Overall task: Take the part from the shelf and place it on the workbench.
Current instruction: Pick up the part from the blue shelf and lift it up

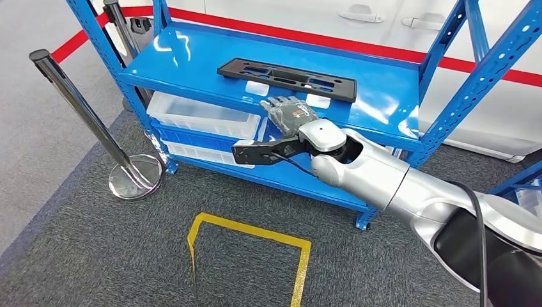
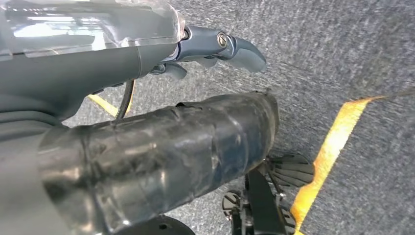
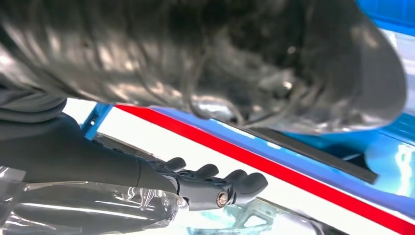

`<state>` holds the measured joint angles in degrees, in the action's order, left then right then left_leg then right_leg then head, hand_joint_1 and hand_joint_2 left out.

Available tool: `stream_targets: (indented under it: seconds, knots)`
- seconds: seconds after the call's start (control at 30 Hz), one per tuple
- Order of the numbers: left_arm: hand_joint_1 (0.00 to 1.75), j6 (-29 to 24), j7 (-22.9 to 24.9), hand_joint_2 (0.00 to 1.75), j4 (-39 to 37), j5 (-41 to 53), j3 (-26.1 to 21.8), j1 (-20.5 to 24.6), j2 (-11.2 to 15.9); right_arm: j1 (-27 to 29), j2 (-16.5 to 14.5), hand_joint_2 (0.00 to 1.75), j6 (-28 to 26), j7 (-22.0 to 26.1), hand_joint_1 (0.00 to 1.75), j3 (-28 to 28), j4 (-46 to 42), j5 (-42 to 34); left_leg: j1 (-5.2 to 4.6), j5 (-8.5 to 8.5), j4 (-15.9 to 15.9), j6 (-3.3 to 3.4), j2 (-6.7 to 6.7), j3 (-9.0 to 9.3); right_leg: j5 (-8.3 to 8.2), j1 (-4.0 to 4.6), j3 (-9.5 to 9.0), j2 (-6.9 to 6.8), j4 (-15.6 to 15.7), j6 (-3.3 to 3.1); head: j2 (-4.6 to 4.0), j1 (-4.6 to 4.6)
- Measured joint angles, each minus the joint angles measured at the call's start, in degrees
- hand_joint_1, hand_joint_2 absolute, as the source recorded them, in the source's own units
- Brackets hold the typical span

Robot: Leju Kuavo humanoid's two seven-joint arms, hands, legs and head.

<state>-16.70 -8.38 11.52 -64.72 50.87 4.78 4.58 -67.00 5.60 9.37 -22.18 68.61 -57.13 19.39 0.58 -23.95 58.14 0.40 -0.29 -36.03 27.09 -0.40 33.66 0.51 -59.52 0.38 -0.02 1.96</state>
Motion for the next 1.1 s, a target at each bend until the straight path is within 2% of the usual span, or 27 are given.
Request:
stream_targets:
  seconds: [0.07, 0.13, 0.17, 0.2, 0.23, 0.3, 0.33, 0.37, 0.4, 0.47, 0.53, 0.6, 0.67, 0.7, 0.73, 0.77, 0.8, 0.83, 0.87, 0.9, 1.0, 1.03, 1.1]
  knots:
    - [0.00, 0.00, 0.01, 0.00, 0.00, -0.03, 0.02, -0.08, -0.01, -0.08, 0.02, 0.00, -0.01, 0.00, 0.00, 0.00, 0.01, 0.06, 0.20, -0.15, -0.43, 0.75, 0.08, 0.67, 2.04, 0.00, 1.77, -0.11, -3.98, 0.43, 0.00, -0.05]
    - [0.00, 0.00, 0.00, 0.00, 0.00, -0.04, 0.03, -0.06, -0.01, 0.02, 0.11, 0.00, 0.01, 0.00, 0.00, 0.00, 0.05, 0.07, 0.11, -0.48, -0.44, 1.33, 0.11, 1.02, 4.92, -0.08, 5.86, -0.16, -11.53, 0.63, -0.01, -0.09]
    - [0.00, 0.00, -0.01, 0.00, 0.00, -0.04, 0.04, -0.04, -0.01, 0.17, 0.16, 0.00, 0.02, 0.00, 0.00, 0.00, 0.08, 0.07, 0.08, -0.66, -0.41, 1.47, 0.09, 1.17, 5.58, -0.11, 7.86, -0.17, -14.61, 0.69, -0.01, -0.09]
    - [0.00, 0.00, -0.01, 0.00, 0.00, -0.04, 0.05, -0.03, 0.00, 0.30, 0.19, 0.00, 0.03, 0.00, 0.00, 0.00, 0.10, 0.07, 0.06, -0.87, -0.34, 1.52, 0.04, 1.34, 5.16, -0.14, 9.06, -0.19, -15.85, 0.69, -0.01, -0.10]
    - [0.00, 0.00, 0.00, 0.00, 0.00, -0.04, 0.07, -0.05, 0.01, 0.37, 0.20, 0.00, 0.03, 0.00, 0.00, 0.00, 0.12, 0.09, 0.05, -1.12, -0.23, 1.48, -0.03, 1.57, 3.58, -0.14, 9.15, -0.20, -14.85, 0.62, -0.01, -0.09]
    - [0.00, 0.00, 0.01, 0.00, 0.00, -0.04, 0.08, -0.08, 0.01, 0.32, 0.21, 0.00, 0.02, 0.00, 0.00, 0.00, 0.14, 0.22, 0.05, -1.76, 0.09, 1.25, -0.20, 2.10, -1.15, -0.06, 6.62, -0.21, -7.81, 0.17, -0.01, -0.10]
    - [0.00, 0.00, 0.01, 0.00, 0.00, -0.03, 0.09, -0.05, -0.01, 0.22, 0.22, 0.00, 0.02, 0.00, 0.00, 0.00, 0.14, 0.33, -0.06, -2.11, 0.34, 1.03, -0.29, 2.24, -2.72, 0.11, 4.98, -0.21, -4.20, -0.14, -0.01, -0.09]
    - [0.00, -0.01, 0.00, 0.00, 0.00, -0.03, 0.11, -0.01, -0.02, 0.15, 0.22, 0.00, 0.02, 0.00, 0.00, 0.00, 0.14, 0.45, -0.15, -2.35, 0.51, 0.78, -0.35, 2.25, -3.45, 0.23, 3.83, -0.20, -1.75, -0.43, -0.01, -0.07]
    - [0.00, -0.01, 0.00, 0.00, 0.00, -0.02, 0.13, 0.02, -0.04, 0.11, 0.22, 0.00, 0.03, 0.00, 0.00, 0.00, 0.14, 0.60, -0.20, -2.51, 0.57, 0.51, -0.39, 2.20, -3.42, 0.38, 3.25, -0.18, -0.54, -0.67, -0.01, -0.05]
    - [0.00, -0.02, 0.00, 0.00, 0.00, -0.02, 0.17, 0.04, -0.08, 0.06, 0.23, 0.00, 0.04, 0.00, 0.00, 0.00, 0.12, 0.89, -0.21, -2.62, 0.39, -0.08, -0.43, 2.24, -3.13, 0.39, 2.89, -0.11, 0.02, -1.07, -0.01, -0.04]
    - [0.00, -0.03, 0.01, 0.00, 0.00, -0.04, 0.19, 0.00, -0.12, -0.02, 0.25, 0.87, 0.05, -0.09, 0.00, 0.00, 0.10, 1.04, -0.13, -3.43, 1.36, -0.71, -0.31, 2.07, -3.18, 0.10, 2.26, -0.11, 0.74, -1.56, -0.01, 0.03]
    - [0.00, -0.06, 0.01, 0.00, -0.01, -0.06, 0.21, 0.04, -0.11, -0.09, 0.23, 1.75, 0.06, -0.16, 0.00, 0.00, 0.08, 1.10, 0.03, -5.92, 6.54, -1.29, -0.14, -0.36, -3.10, -0.15, 1.63, -0.15, 1.18, -1.97, -0.01, 0.24]
    - [0.00, -0.13, 0.02, 0.00, -0.02, -0.07, 0.23, 0.06, -0.05, 0.11, 0.20, 1.75, 0.08, -0.15, 0.00, 0.01, 0.07, 1.20, 0.16, -8.37, 13.77, -1.75, -0.09, -4.50, -2.80, -0.17, 1.33, -0.14, 1.17, -2.16, -0.01, 0.35]
    - [0.00, -0.16, 0.05, 0.00, -0.02, -0.08, 0.24, 0.02, -0.03, 0.29, 0.20, 1.75, 0.09, -0.15, 0.00, 0.01, 0.08, 1.28, 0.21, -8.42, 15.63, -1.90, -0.07, -5.87, -2.61, -0.18, 1.17, -0.13, 1.13, -2.17, -0.01, 0.34]
    - [0.00, -0.19, 0.09, 0.00, -0.02, -0.08, 0.25, -0.03, -0.03, 0.45, 0.20, 1.75, 0.09, -0.15, 0.00, 0.02, 0.08, 1.40, 0.28, -7.38, 15.48, -2.01, -0.05, -6.30, -2.40, -0.19, 0.99, -0.10, 1.07, -2.13, -0.01, 0.34]
    - [0.00, -0.20, 0.12, 0.00, -0.02, -0.09, 0.25, -0.08, -0.03, 0.54, 0.20, 1.75, 0.07, -0.15, 0.00, 0.02, 0.08, 1.54, 0.36, -5.28, 12.96, -2.05, -0.03, -5.51, -2.15, -0.22, 0.76, -0.06, 0.96, -2.03, -0.01, 0.34]
    - [0.00, -0.22, 0.15, 0.00, -0.02, -0.09, 0.26, -0.11, -0.02, 0.57, 0.20, 1.75, 0.03, -0.16, 0.00, 0.02, 0.08, 1.68, 0.44, -2.82, 9.00, -2.03, 0.01, -3.98, -1.85, -0.23, 0.52, -0.03, 0.84, -1.88, -0.01, 0.34]
    - [0.00, -0.24, 0.18, 0.00, -0.02, -0.09, 0.27, -0.11, -0.01, 0.56, 0.20, 1.75, -0.02, -0.16, 0.00, 0.02, 0.08, 1.78, 0.40, -1.09, 5.21, -1.94, 0.02, -2.29, -1.55, -0.14, 0.37, 0.01, 0.69, -1.65, -0.01, 0.37]
    - [0.00, -0.27, 0.23, 0.00, -0.02, -0.09, 0.29, -0.06, 0.00, 0.56, 0.21, 1.75, -0.08, -0.17, 0.00, 0.02, 0.08, 1.84, 0.31, -0.06, 2.26, -1.69, 0.00, -0.96, -1.33, -0.06, 0.33, 0.05, 0.58, -1.41, -0.01, 0.35]
    - [0.00, -0.30, 0.29, 0.00, -0.02, -0.08, 0.32, -0.02, 0.01, 0.60, 0.21, 1.75, -0.13, -0.17, 0.00, 0.02, 0.09, 1.86, 0.18, 0.10, 0.71, -1.40, -0.03, -0.28, -1.19, 0.02, 0.35, 0.07, 0.54, -1.15, -0.01, 0.35]
    - [0.00, -0.34, 0.44, 0.00, -0.02, -0.05, 0.39, 0.02, -0.01, 0.74, 0.24, 1.75, -0.23, -0.17, 0.00, 0.01, 0.09, 1.86, 0.14, -0.33, 0.02, -0.30, -0.08, 0.19, -0.92, 0.05, 0.28, 0.07, 0.57, -0.29, -0.01, 0.33]
    - [0.00, -0.34, 0.46, 0.00, -0.02, -0.05, 0.40, -0.01, -0.02, 0.71, 0.26, 1.75, -0.26, -0.17, 0.00, -0.01, 0.08, 1.86, 0.23, -0.37, -0.17, 0.12, -0.03, 0.50, -0.36, 0.03, 0.51, 0.01, -0.23, -0.04, -0.01, 0.27]
    - [0.00, -0.36, 0.50, 0.00, -0.02, -0.04, 0.41, -0.05, -0.03, 0.70, 0.37, 1.75, -0.32, -0.19, 0.00, -0.02, 0.10, 1.85, 0.34, -0.50, -0.53, 0.87, 0.07, 1.11, 2.04, -0.03, 2.79, -0.10, -5.11, 0.24, -0.01, 0.13]
